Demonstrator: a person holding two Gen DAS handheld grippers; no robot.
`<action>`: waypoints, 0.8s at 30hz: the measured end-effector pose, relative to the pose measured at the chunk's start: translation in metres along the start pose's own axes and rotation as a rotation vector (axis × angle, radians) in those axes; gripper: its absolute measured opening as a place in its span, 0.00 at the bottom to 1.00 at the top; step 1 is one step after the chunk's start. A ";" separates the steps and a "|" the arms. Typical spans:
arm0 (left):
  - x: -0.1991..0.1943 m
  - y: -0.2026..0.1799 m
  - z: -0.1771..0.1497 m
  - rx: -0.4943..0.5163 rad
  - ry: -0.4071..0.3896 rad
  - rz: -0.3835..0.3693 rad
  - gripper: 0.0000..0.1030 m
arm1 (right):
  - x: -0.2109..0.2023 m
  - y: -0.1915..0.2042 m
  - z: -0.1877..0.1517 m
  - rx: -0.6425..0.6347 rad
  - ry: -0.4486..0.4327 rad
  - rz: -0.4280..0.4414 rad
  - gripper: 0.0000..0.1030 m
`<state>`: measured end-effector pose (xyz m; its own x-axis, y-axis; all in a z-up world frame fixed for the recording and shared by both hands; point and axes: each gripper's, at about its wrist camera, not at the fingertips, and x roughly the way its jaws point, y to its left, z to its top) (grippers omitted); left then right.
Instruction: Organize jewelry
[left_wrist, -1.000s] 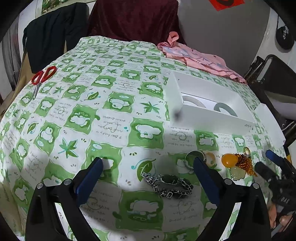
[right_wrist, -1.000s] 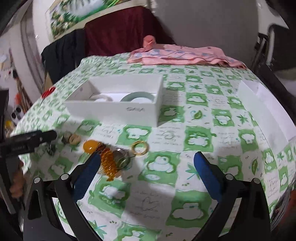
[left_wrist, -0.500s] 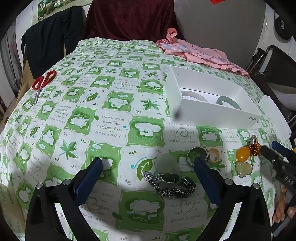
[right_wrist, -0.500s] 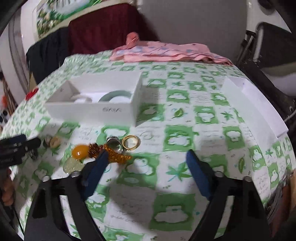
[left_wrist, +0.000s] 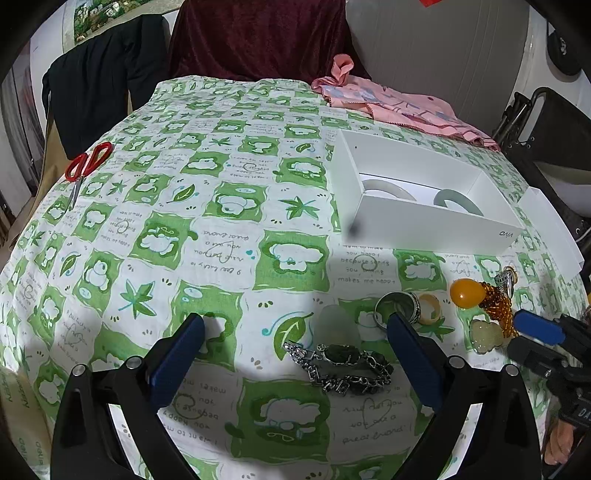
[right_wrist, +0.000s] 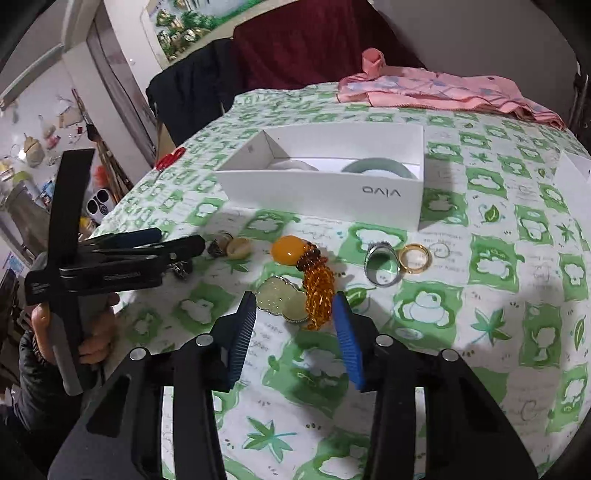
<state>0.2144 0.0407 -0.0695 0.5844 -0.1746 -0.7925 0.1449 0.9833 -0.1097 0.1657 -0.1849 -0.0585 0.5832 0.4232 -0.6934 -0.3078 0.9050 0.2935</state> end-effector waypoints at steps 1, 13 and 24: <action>0.000 0.000 0.000 0.000 0.000 0.000 0.94 | -0.003 -0.002 0.000 0.010 -0.018 -0.020 0.41; -0.010 -0.017 -0.002 0.090 -0.062 0.003 0.93 | -0.004 -0.045 0.003 0.176 -0.037 -0.214 0.41; 0.005 -0.052 -0.003 0.270 -0.034 -0.051 0.51 | -0.003 -0.044 0.002 0.167 -0.033 -0.213 0.43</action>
<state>0.2070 -0.0116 -0.0694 0.5970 -0.2295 -0.7687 0.3799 0.9248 0.0189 0.1791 -0.2260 -0.0677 0.6466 0.2209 -0.7302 -0.0486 0.9671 0.2496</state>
